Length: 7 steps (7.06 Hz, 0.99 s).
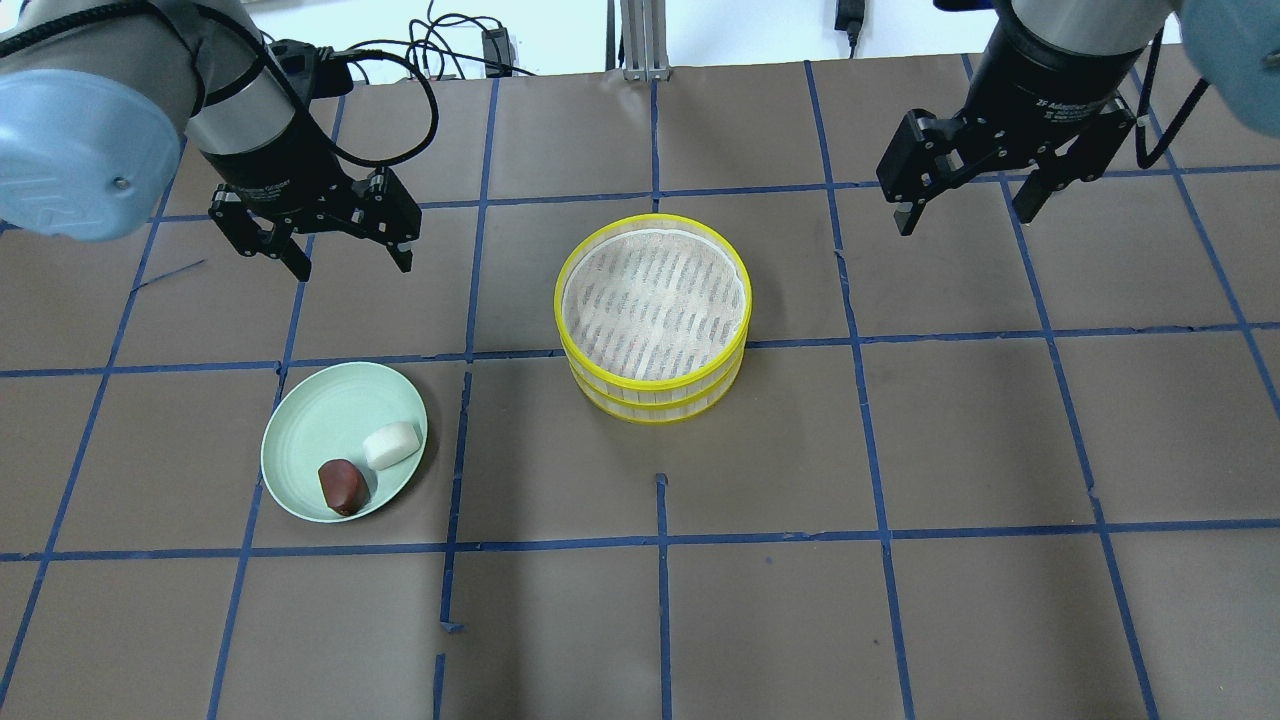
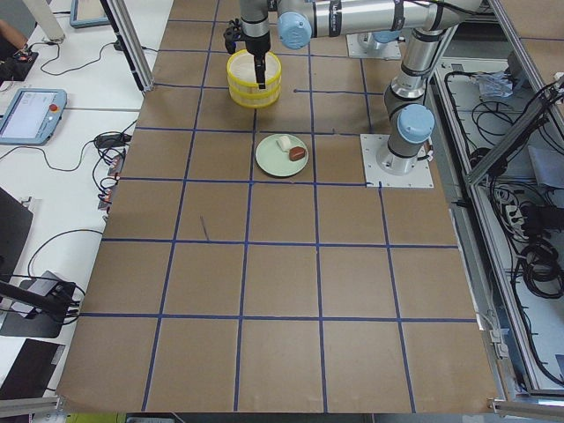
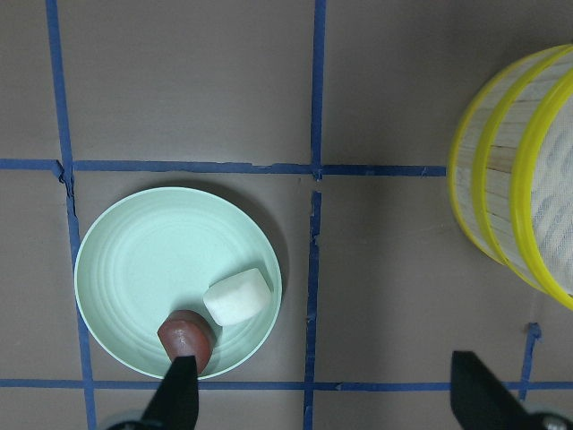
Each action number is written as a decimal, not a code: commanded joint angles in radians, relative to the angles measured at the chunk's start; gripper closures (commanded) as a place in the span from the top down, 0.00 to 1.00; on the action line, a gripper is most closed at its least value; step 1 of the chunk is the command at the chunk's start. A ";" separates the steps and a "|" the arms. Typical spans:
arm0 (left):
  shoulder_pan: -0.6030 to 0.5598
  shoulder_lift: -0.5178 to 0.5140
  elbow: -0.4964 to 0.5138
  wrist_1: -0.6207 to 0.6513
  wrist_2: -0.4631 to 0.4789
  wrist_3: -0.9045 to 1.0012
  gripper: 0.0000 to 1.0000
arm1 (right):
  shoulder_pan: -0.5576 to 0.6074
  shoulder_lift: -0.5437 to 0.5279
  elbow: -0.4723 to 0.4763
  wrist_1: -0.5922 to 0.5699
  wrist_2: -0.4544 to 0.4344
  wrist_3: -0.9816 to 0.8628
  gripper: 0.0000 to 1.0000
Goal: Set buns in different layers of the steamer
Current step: 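Move the right gripper to the steamer rim while the left gripper approaches the plate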
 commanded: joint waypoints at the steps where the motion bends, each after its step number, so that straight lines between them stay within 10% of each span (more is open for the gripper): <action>1: -0.008 -0.008 -0.002 0.018 -0.005 0.000 1.00 | 0.000 0.000 0.000 0.000 -0.006 -0.009 1.00; 7: 0.007 -0.015 -0.066 0.028 0.112 0.163 0.97 | 0.073 0.140 0.060 -0.193 -0.002 0.119 1.00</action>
